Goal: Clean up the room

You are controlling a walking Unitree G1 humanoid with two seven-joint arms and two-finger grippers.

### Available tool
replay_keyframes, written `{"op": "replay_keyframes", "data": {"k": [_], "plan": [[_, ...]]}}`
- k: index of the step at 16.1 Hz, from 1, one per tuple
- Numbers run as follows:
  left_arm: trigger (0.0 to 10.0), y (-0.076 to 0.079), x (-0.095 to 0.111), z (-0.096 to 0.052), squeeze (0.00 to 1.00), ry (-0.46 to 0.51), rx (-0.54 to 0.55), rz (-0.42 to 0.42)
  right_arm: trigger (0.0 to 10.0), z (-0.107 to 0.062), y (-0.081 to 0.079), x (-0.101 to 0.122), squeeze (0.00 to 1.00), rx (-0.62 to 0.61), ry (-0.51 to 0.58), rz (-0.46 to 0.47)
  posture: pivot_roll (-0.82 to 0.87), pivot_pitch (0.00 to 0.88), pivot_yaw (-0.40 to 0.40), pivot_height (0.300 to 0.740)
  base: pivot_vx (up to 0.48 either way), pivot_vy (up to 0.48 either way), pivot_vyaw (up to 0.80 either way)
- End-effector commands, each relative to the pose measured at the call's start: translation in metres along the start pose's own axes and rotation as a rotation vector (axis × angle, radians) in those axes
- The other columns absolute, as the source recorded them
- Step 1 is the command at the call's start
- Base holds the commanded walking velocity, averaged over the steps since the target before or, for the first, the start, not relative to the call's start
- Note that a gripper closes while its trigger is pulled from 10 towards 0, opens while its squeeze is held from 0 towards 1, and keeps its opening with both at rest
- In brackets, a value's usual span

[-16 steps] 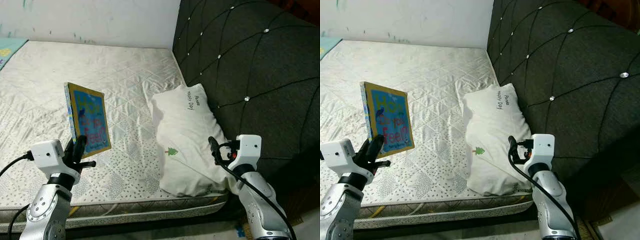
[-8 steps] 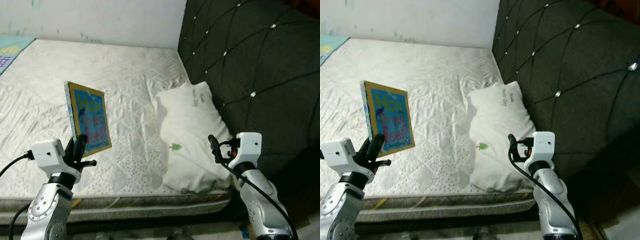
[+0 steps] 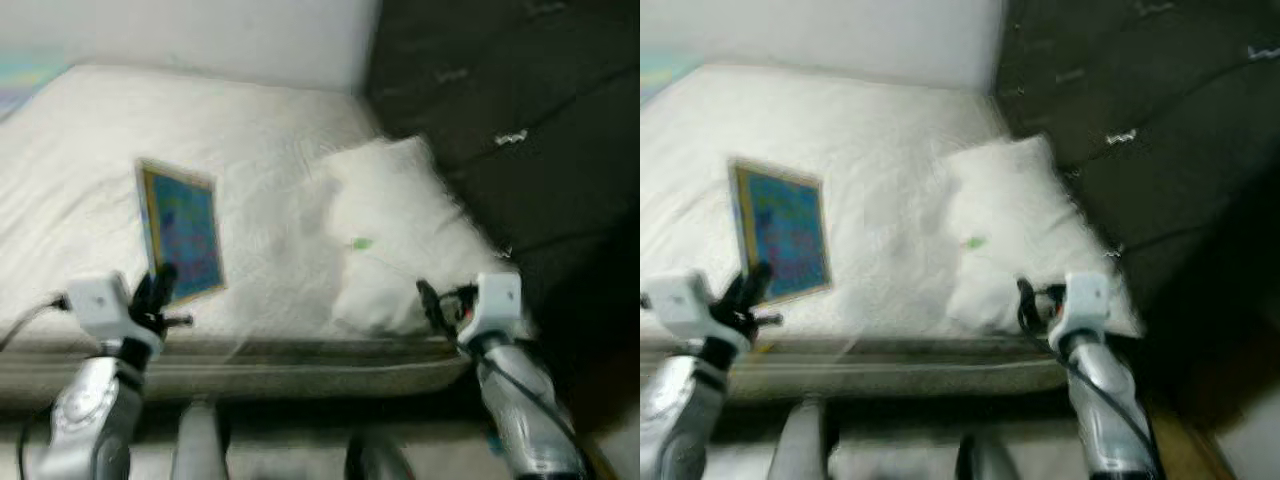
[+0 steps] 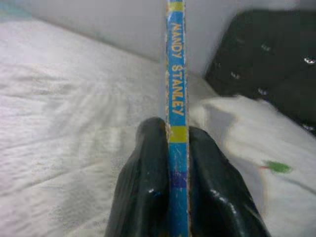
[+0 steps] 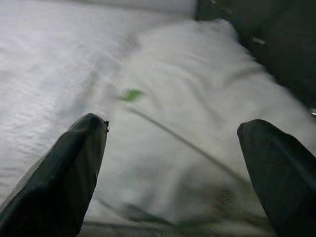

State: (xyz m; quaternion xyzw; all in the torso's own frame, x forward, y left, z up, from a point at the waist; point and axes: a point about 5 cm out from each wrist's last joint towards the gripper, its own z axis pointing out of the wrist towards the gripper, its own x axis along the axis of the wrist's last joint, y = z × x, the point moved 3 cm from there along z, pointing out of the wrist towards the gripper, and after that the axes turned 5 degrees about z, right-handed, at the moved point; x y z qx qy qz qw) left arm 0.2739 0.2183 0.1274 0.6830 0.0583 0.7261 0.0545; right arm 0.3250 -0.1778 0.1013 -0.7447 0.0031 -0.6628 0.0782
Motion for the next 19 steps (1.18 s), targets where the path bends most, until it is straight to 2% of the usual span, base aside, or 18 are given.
{"op": "replay_keyframes", "data": {"k": [1,7,19], "plan": [[10.0,0.0013,0.0015,0.0013,0.00,0.006,-0.005,0.000,10.0,-0.0035,0.0040,-0.0047,0.00,-0.009,-0.011,-0.002,0.01,0.031,-0.108,0.604,0.000,0.000,0.00],[10.0,0.0049,0.0034,0.0019,0.00,0.016,-0.034,-0.012,10.0,-0.0015,0.0009,-0.0054,0.00,0.005,-0.008,-0.006,0.01,0.029,-0.103,0.604,0.045,0.000,0.00],[10.0,0.0078,0.0011,0.0003,0.00,0.008,-0.058,-0.026,10.0,-0.0016,0.0009,-0.0056,0.00,0.006,-0.003,-0.024,0.01,0.034,-0.104,0.604,0.408,0.000,0.00]]}}
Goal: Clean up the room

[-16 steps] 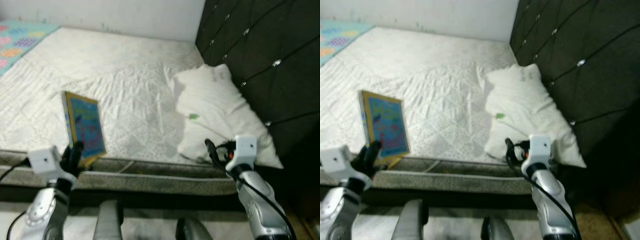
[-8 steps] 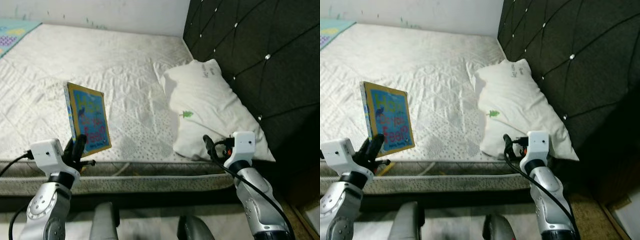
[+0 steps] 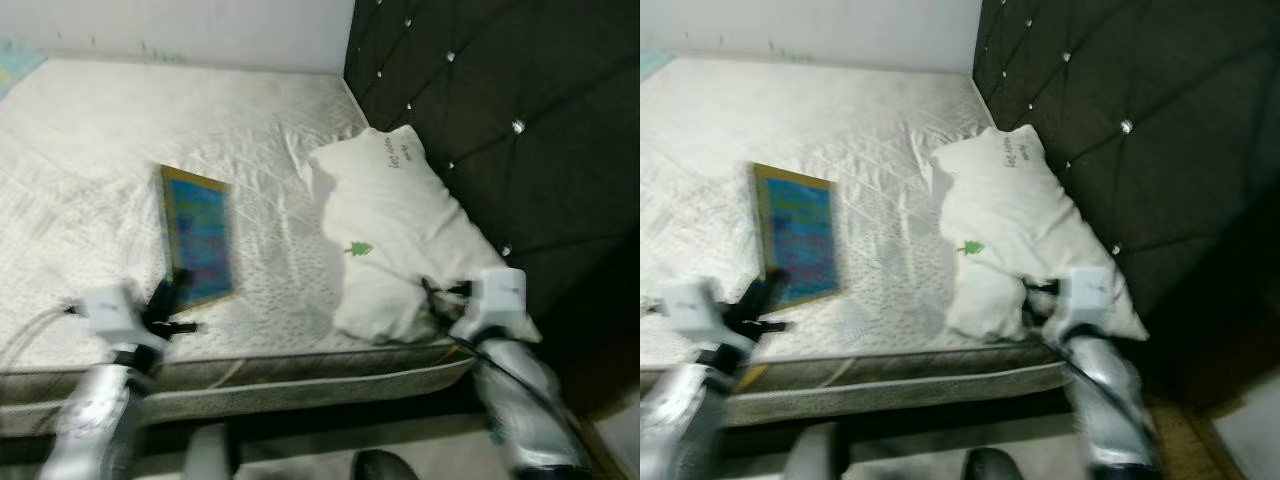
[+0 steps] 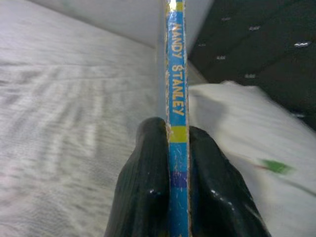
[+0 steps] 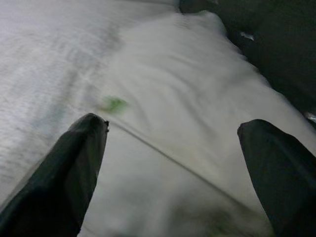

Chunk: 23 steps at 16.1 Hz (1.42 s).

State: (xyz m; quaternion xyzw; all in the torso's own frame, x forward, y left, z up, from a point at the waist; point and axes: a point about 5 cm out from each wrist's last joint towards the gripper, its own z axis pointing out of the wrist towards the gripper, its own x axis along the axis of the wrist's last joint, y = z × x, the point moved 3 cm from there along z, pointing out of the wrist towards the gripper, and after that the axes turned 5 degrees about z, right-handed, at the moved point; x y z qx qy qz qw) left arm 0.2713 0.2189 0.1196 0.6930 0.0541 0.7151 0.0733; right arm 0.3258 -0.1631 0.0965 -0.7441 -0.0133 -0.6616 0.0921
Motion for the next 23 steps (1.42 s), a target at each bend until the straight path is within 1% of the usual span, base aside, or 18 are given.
{"op": "replay_keyframes", "data": {"k": [1,6,7,8,9,11,12,13,14,15,16,17,18,20,23], "plan": [[10.0,0.010,0.008,0.004,0.00,0.038,-0.029,-0.005,10.0,-0.005,0.015,0.001,0.00,-0.036,0.001,-0.019,0.01,0.034,-0.104,0.604,0.412,0.000,0.00],[10.0,0.010,0.006,0.005,0.00,0.029,-0.021,-0.018,10.0,-0.005,0.015,0.001,0.00,-0.034,0.000,-0.023,0.01,0.037,-0.104,0.604,0.315,0.000,0.00],[10.0,0.011,0.006,0.005,0.00,0.032,-0.021,-0.021,10.0,-0.004,0.015,0.000,0.00,-0.032,-0.001,-0.020,0.01,0.038,-0.103,0.604,0.000,0.000,0.00],[10.0,0.010,0.004,0.006,0.00,0.020,-0.012,-0.016,10.0,-0.004,0.015,0.000,0.00,-0.030,-0.002,-0.019,0.01,0.038,-0.103,0.594,0.000,0.000,0.00],[10.0,0.007,0.001,0.009,0.00,0.009,0.014,-0.022,10.0,-0.004,0.015,0.001,0.00,-0.030,0.001,-0.022,0.01,0.038,-0.103,0.584,0.000,0.000,0.00],[10.0,0.001,-0.003,0.016,0.00,0.000,0.065,-0.043,10.0,-0.004,0.016,0.001,0.00,-0.036,0.002,-0.020,0.01,0.038,-0.104,0.584,0.000,0.000,0.00],[10.0,-0.001,-0.007,0.019,0.00,-0.023,0.080,-0.040,10.0,-0.003,0.016,0.002,0.00,-0.036,0.004,-0.026,0.01,0.038,-0.104,0.584,0.000,0.000,0.00],[10.0,0.003,-0.011,0.022,0.00,-0.044,0.063,-0.084,10.0,-0.003,0.017,0.004,0.00,-0.036,0.006,-0.031,0.01,0.038,-0.104,0.584,0.000,0.000,0.00],[10.0,0.010,-0.016,0.027,0.00,-0.078,0.032,-0.137,10.0,-0.003,0.020,0.006,0.00,-0.041,0.011,-0.047,-0.01,0.039,-0.105,0.584,0.000,0.000,0.00],[10.0,0.017,-0.019,0.034,0.00,-0.109,0.019,-0.214,10.0,-0.004,0.025,0.008,0.00,-0.051,0.014,-0.054,-0.02,0.041,-0.105,0.584,0.000,0.000,0.00],[10.0,0.024,-0.024,0.039,0.00,-0.148,-0.001,-0.271,10.0,-0.005,0.028,0.009,0.00,-0.056,0.015,-0.059,-0.02,0.042,-0.105,0.584,0.000,0.000,0.00],[10.0,0.030,-0.024,0.042,0.00,-0.156,-0.028,-0.292,10.0,-0.005,0.029,0.010,0.00,-0.060,0.017,-0.063,-0.03,0.043,-0.105,0.584,0.000,0.000,0.00],[10.0,0.037,-0.025,0.045,0.00,-0.175,-0.055,-0.330,10.0,-0.006,0.030,0.011,0.00,-0.061,0.020,-0.070,-0.04,0.046,-0.104,0.584,0.000,0.000,0.00],[10.0,0.044,-0.034,0.049,0.00,-0.251,-0.070,-0.381,10.0,-0.007,0.034,0.015,0.00,-0.062,0.028,-0.098,-0.05,0.045,-0.100,0.584,0.000,0.000,0.00],[10.0,0.048,-0.048,0.046,0.00,-0.346,-0.080,-0.378,10.0,-0.009,0.041,0.018,0.00,-0.079,0.033,-0.110,-0.06,0.047,-0.100,0.584,0.000,0.000,0.00]]}}
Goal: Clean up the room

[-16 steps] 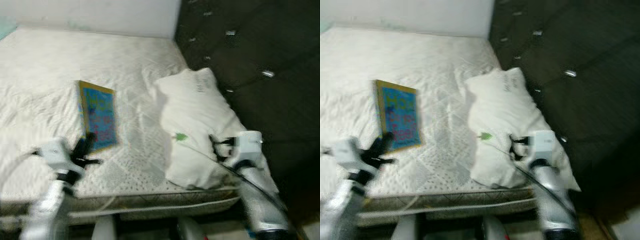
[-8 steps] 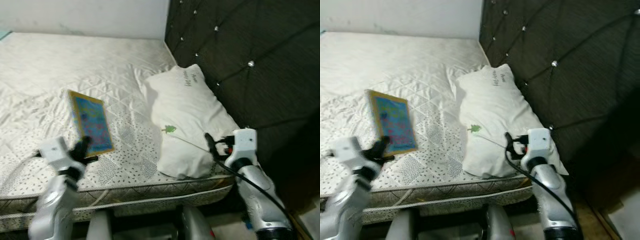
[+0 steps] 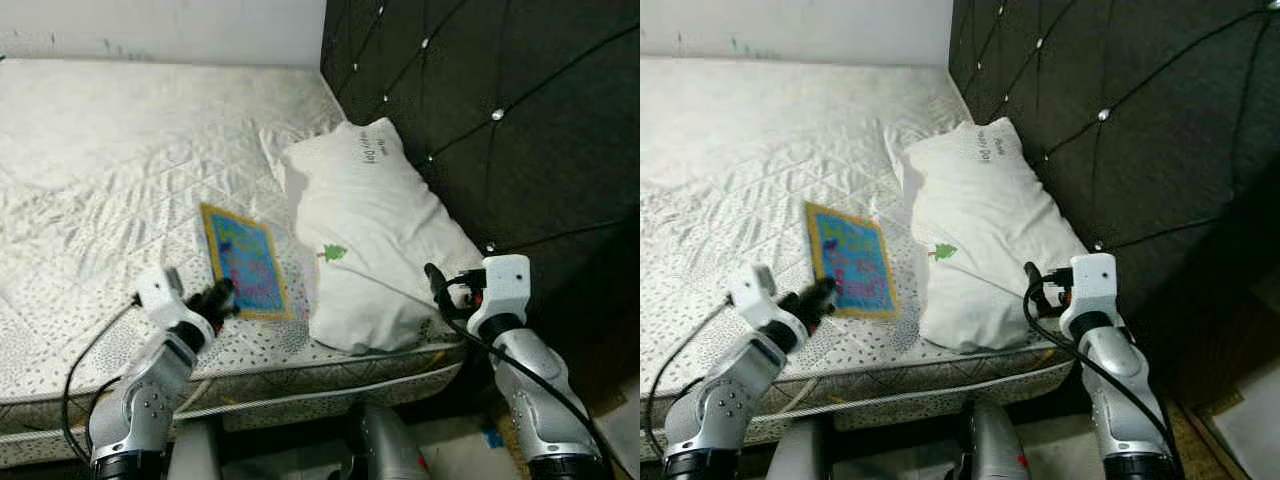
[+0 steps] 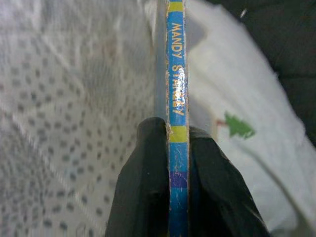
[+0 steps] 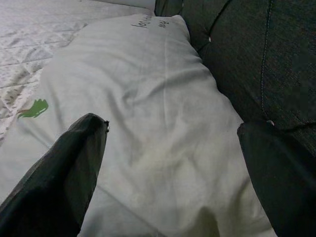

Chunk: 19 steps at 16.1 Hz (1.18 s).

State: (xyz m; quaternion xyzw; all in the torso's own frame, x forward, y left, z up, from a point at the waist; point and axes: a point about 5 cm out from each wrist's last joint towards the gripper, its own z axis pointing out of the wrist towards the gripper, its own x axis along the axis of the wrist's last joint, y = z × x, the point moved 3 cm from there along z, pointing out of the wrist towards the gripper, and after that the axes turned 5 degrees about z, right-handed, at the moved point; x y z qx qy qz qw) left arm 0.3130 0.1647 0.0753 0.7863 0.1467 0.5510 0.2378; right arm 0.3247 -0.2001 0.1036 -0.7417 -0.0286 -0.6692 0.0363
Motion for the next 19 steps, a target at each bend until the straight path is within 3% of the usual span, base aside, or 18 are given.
{"op": "replay_keyframes", "data": {"k": [1,5,7,10,13,19], "plan": [[10.0,0.007,-0.004,-0.001,0.00,-0.035,-0.029,-0.008,10.0,-0.001,0.010,0.008,0.00,-0.022,0.023,-0.021,-0.06,0.052,-0.104,0.584,0.000,0.000,0.00],[10.0,-0.002,-0.027,-0.009,0.00,-0.160,-0.014,-0.034,10.0,0.003,0.018,0.014,0.00,-0.029,0.031,-0.048,-0.05,0.051,-0.115,0.584,0.000,0.000,0.00],[10.0,-0.005,-0.032,-0.003,0.00,-0.206,-0.031,-0.038,10.0,0.006,0.018,0.016,0.00,-0.023,0.033,-0.057,-0.05,0.050,-0.127,0.584,0.000,0.000,0.00],[10.0,-0.011,-0.026,0.008,0.00,-0.205,-0.030,-0.011,10.0,0.009,0.015,0.022,0.00,0.000,0.048,-0.087,-0.07,0.047,-0.138,0.584,0.000,0.000,0.00],[10.0,-0.018,-0.019,0.020,0.00,-0.194,-0.035,-0.024,10.0,0.004,0.024,0.022,0.00,-0.020,0.046,-0.099,-0.09,0.047,-0.139,0.584,0.000,0.000,0.00],[10.0,-0.027,-0.018,0.035,0.00,-0.218,-0.053,-0.030,10.0,0.002,0.026,0.026,0.00,-0.024,0.053,-0.112,-0.13,0.050,-0.140,0.584,0.000,0.000,0.00]]}}
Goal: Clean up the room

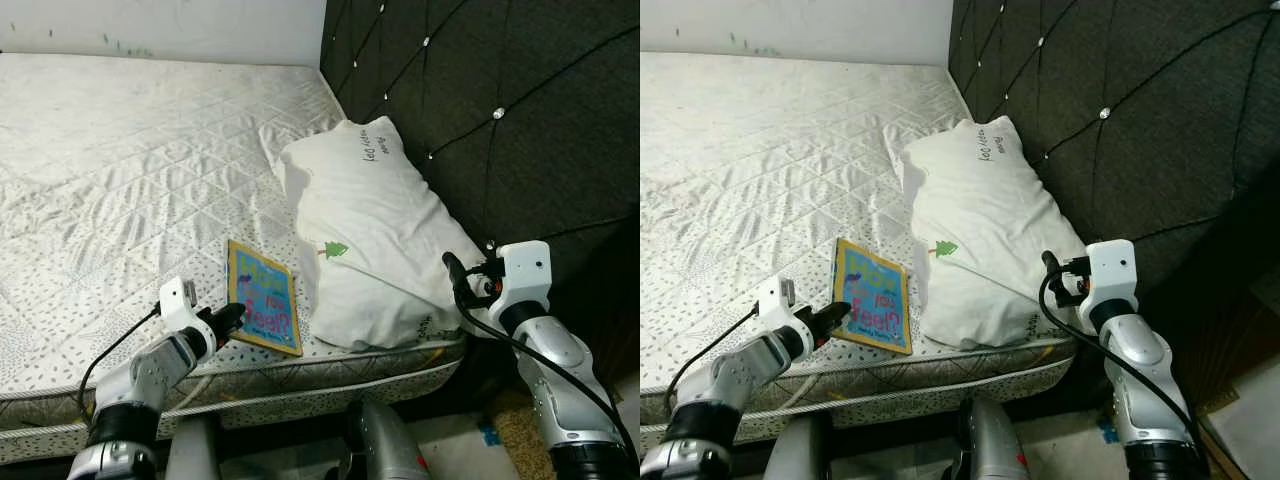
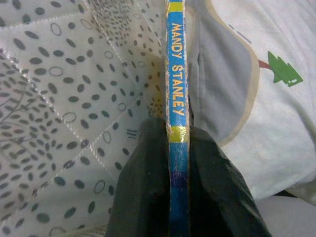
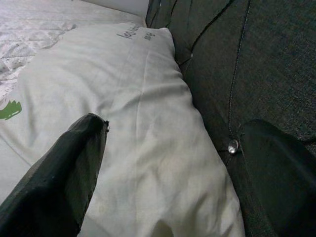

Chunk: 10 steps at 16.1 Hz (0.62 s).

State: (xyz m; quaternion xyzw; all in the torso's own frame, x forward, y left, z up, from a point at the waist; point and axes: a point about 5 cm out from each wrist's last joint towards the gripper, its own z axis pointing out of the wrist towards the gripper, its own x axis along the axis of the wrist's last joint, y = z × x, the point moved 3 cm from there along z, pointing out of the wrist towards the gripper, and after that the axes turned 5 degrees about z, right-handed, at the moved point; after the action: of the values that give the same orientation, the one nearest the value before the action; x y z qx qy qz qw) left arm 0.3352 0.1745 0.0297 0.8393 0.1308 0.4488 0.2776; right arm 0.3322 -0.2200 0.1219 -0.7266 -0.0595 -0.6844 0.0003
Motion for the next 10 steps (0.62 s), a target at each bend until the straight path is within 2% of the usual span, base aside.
{"op": "replay_keyframes", "data": {"k": [1,5,7,8,9,10], "plan": [[10.0,0.006,0.004,0.005,0.00,0.011,-0.024,0.025,10.0,-0.001,0.007,0.008,0.00,-0.013,0.017,-0.017,-0.13,0.050,-0.140,0.584,0.000,0.000,0.00],[10.0,0.007,0.004,0.012,0.00,-0.012,-0.049,0.020,10.0,-0.002,0.009,0.012,0.00,-0.015,0.026,-0.021,-0.15,0.054,-0.138,0.584,0.000,0.000,0.00],[10.0,0.003,0.003,0.012,0.00,-0.037,-0.044,0.026,10.0,-0.003,0.010,0.012,0.00,-0.018,0.026,-0.022,-0.16,0.056,-0.135,0.584,0.000,0.000,0.00],[10.0,0.000,0.004,0.011,0.73,-0.040,-0.037,0.029,10.0,-0.004,0.010,0.013,0.00,-0.019,0.027,-0.021,-0.16,0.057,-0.135,0.584,0.000,0.000,0.00],[10.0,-0.004,0.006,0.011,1.00,-0.031,-0.020,0.032,10.0,-0.004,0.009,0.013,0.00,-0.018,0.028,-0.020,-0.16,0.056,-0.134,0.584,0.000,0.000,0.00],[10.0,-0.009,0.011,0.010,1.00,-0.017,0.005,0.040,10.0,-0.004,0.009,0.013,0.00,-0.016,0.029,-0.020,-0.16,0.057,-0.136,0.584,0.000,0.000,0.00]]}}
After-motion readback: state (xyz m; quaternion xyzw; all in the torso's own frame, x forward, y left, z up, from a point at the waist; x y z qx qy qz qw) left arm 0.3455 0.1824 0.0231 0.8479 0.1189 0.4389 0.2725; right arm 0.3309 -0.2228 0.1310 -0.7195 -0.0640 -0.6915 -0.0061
